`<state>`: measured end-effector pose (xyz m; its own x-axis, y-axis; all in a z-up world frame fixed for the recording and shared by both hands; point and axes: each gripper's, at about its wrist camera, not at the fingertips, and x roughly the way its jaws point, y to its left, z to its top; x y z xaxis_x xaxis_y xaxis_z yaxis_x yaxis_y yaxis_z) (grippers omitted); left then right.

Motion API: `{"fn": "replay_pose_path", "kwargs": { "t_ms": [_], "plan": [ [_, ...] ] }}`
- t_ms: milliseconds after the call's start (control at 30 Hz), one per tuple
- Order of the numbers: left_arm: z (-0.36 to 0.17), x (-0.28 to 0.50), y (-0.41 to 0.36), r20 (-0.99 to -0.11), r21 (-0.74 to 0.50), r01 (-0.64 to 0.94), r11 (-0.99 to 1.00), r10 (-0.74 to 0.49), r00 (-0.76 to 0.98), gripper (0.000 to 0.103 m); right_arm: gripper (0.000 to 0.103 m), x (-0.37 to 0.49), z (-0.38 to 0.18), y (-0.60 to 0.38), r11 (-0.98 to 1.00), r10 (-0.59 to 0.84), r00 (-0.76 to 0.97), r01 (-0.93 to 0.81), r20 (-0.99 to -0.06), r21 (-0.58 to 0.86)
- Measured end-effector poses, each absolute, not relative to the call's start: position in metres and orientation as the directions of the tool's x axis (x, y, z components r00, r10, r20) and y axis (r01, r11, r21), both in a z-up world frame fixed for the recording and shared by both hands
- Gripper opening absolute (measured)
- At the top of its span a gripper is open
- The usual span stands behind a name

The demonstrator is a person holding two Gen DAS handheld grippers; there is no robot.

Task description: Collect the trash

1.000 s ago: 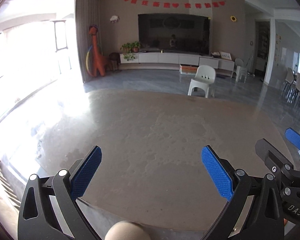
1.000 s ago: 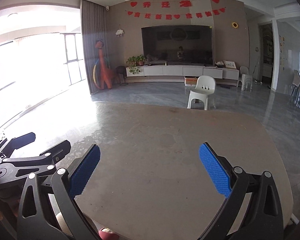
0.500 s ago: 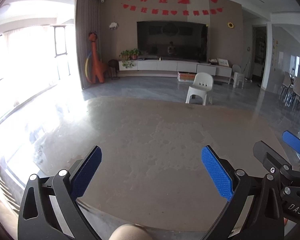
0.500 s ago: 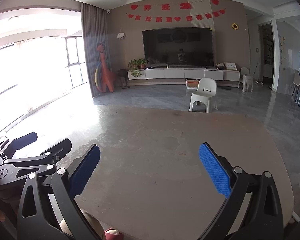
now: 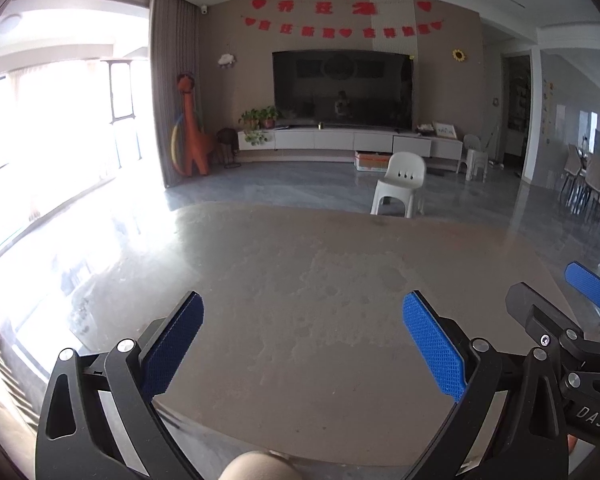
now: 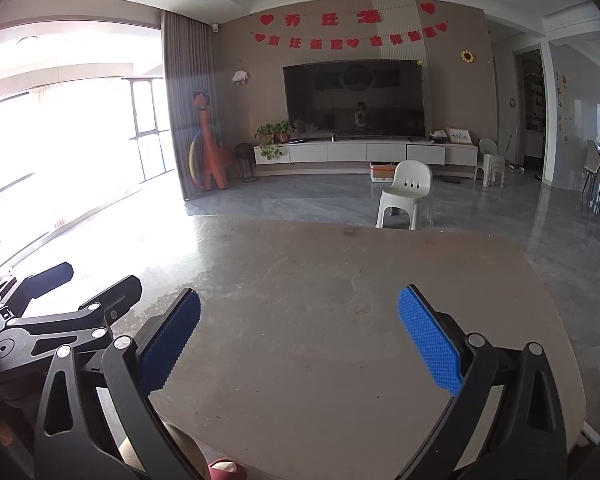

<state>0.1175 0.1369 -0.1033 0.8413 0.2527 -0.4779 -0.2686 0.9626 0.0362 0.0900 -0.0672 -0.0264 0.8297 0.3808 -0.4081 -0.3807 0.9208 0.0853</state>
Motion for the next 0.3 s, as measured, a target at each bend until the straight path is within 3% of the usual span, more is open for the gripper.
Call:
{"fn": "replay_pose_path", "kwargs": {
  "t_ms": [300],
  "plan": [
    [-0.1031,0.1187,0.1365,-0.484,0.03,-0.264,0.964,0.245,0.84,0.098,0.098,0.0863,-0.0283,-0.0645,0.921,0.381,0.831,-0.379,-0.406,0.089]
  ]
}}
